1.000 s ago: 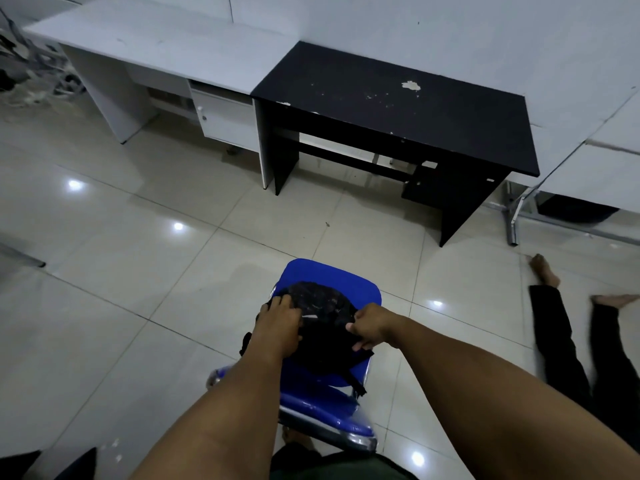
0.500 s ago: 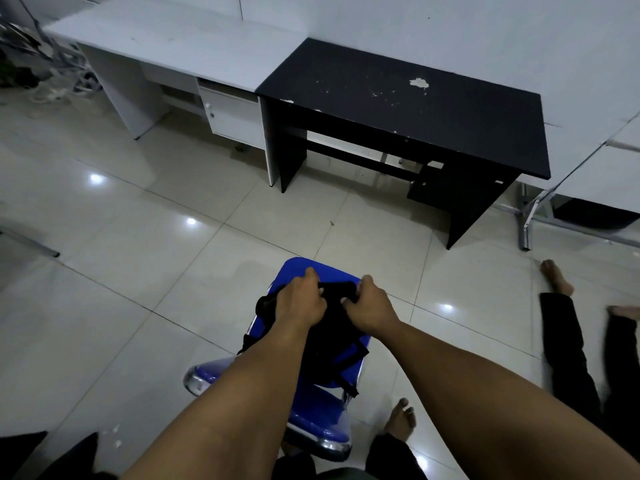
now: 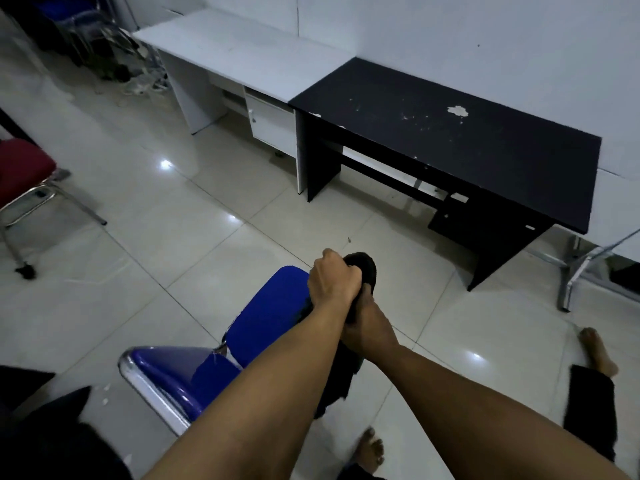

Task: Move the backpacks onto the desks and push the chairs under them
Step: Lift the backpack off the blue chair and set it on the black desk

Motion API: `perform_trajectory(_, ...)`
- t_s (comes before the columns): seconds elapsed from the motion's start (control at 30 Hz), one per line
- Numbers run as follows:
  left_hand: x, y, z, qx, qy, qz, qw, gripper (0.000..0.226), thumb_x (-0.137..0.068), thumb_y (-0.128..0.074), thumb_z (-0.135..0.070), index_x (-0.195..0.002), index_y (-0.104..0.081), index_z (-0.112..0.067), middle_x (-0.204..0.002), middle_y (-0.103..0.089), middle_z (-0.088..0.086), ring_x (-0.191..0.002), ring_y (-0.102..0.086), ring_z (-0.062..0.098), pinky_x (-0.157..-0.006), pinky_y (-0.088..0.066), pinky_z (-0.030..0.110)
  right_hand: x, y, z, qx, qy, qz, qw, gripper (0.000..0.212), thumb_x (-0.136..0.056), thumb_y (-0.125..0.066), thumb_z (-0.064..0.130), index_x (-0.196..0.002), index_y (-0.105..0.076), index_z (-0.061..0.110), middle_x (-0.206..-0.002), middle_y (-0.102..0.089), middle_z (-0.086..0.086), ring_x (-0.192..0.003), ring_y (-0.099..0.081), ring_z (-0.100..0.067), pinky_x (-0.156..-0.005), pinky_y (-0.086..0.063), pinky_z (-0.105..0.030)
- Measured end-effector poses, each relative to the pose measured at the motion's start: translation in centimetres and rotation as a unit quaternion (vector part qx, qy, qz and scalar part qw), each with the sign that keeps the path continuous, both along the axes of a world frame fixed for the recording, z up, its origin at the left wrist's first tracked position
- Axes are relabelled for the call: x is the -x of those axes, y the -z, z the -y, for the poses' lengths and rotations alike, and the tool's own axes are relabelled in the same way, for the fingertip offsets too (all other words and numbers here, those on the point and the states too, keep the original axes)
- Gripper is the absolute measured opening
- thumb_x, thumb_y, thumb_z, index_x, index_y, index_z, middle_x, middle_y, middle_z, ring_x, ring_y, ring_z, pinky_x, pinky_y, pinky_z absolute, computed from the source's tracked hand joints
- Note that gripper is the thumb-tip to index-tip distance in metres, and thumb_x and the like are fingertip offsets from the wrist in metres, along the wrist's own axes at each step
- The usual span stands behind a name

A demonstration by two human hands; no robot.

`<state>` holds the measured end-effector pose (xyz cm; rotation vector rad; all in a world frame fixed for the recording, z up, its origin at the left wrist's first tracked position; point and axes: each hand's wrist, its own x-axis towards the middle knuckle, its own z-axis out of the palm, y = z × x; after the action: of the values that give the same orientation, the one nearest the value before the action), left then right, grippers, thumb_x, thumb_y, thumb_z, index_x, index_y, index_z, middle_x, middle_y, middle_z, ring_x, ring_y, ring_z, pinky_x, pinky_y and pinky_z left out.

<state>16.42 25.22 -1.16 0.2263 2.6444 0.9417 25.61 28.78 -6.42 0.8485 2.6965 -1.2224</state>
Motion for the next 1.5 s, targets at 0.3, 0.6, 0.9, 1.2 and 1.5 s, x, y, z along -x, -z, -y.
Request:
perform_trajectory(0.3,-4.8,-0.9,-8.2,-0.201,-0.081,-0.002,0.976,0.013,-0.091,-0.060,-0.021,-0.104,-0.058,-0.019,-0.084,-0.058,-0.009,-0.078,-0.061,0.009,-0.061,-0.046,0.017,-1.2,-2.4,-6.3,-0.079,0.180,-0.017,0.980,0.041,-0.094,-0.058,0.028,-0.126,-0.038,0.013,-0.125,-0.047,-0.008,-0.103,-0.057,-0.023,-0.083,-0.054,-0.039)
perform_trajectory(0.6,-0.5,-1.4,-16.1,-0.235,0.090,-0.126,0.959,0.014,-0.088,-0.046,-0.036,-0.101,-0.044,-0.041,-0.093,-0.060,-0.016,-0.083,-0.059,0.003,-0.071,-0.052,0.027,-0.6,-5.6,-19.2,-0.114,0.259,-0.090,0.955,0.008,-0.092,-0.053,0.014,-0.093,-0.056,0.021,-0.079,-0.061,0.001,-0.070,-0.057,-0.019,-0.060,-0.043,-0.030)
perform_trajectory(0.9,9.6,-1.1,-25.1,-0.089,0.320,-0.125,0.935,0.051,-0.091,-0.061,-0.029,-0.138,-0.044,-0.020,-0.137,-0.047,0.003,-0.126,-0.045,0.026,-0.104,-0.041,0.040,1.4,-9.3,-30.1,-0.170,0.213,-0.138,0.952,0.036,-0.090,-0.055,0.010,-0.121,-0.053,0.029,-0.085,-0.066,-0.002,-0.076,-0.062,-0.024,-0.061,-0.048,-0.033)
perform_trajectory(1.2,9.7,-6.7,-36.5,-0.230,0.270,-0.224,0.908,0.011,-0.099,-0.045,-0.035,-0.095,-0.045,-0.025,-0.085,-0.059,-0.006,-0.078,-0.057,0.016,-0.061,-0.042,0.033,4.2,-14.8,-41.1,-0.206,0.319,-0.200,0.903,0.021,-0.094,-0.057,0.020,-0.111,-0.048,0.028,-0.086,-0.068,-0.002,-0.077,-0.063,-0.029,-0.070,-0.054,-0.044)
perform_trajectory(1.5,10.1,-14.1,-50.7,-0.298,0.143,-0.281,0.901,0.013,-0.094,-0.048,-0.034,-0.104,-0.050,-0.026,-0.088,-0.059,-0.007,-0.080,-0.055,0.015,-0.069,-0.044,0.034,6.9,-19.9,-54.3,-0.246,0.343,-0.265,0.867,0.024,-0.089,-0.054,0.015,-0.106,-0.047,0.030,-0.073,-0.055,0.014,-0.066,-0.055,-0.015,-0.059,-0.039,-0.028)
